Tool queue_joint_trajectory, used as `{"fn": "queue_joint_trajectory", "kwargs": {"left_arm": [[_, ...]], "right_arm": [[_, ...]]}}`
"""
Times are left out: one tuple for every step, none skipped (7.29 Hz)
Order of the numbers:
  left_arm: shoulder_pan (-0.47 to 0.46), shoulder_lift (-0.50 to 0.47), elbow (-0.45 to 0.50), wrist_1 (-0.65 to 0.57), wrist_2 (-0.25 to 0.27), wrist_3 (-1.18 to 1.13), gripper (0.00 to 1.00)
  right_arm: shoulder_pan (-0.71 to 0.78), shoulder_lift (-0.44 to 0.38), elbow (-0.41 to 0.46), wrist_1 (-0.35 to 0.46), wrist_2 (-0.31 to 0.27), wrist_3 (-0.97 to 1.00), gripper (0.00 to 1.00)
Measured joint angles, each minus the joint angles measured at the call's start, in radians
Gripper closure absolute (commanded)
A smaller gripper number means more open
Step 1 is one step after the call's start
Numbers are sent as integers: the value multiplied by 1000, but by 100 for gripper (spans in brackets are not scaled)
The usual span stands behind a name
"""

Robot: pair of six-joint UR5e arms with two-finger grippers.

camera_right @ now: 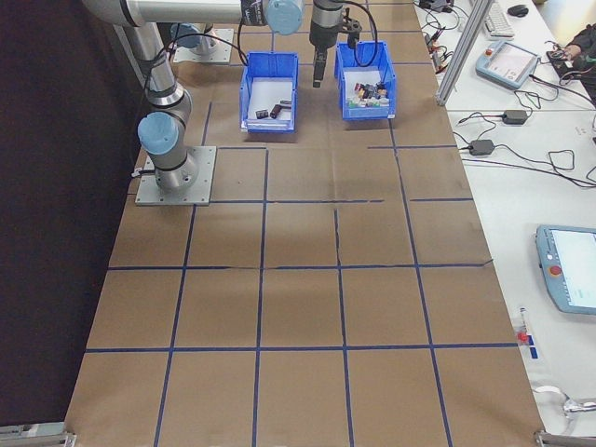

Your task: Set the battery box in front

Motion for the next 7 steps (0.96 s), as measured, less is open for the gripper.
{"fn": "queue_joint_trajectory", "kwargs": {"left_arm": [[0, 0, 0, -1, 0, 0, 0], [0, 0, -1, -1, 0, 0, 0], [0, 0, -1, -3, 0, 0, 0], [0, 2, -1, -5, 1, 0, 0], [0, 2, -1, -8, 1, 0, 0], [0, 0, -1, -8, 1, 0, 0], [0, -3, -1, -6, 0, -6, 0]], "right_arm": [[5, 50, -71, 29, 0, -59, 0], [24, 92, -134, 50, 0, -174, 0], [58, 122, -179, 57, -2, -327, 0], [101, 153, -203, 56, -4, -484, 0], [144, 191, -221, 46, -7, -616, 0], [183, 229, -239, 22, -10, -729, 0], [226, 274, -254, -30, -11, -848, 0]]}}
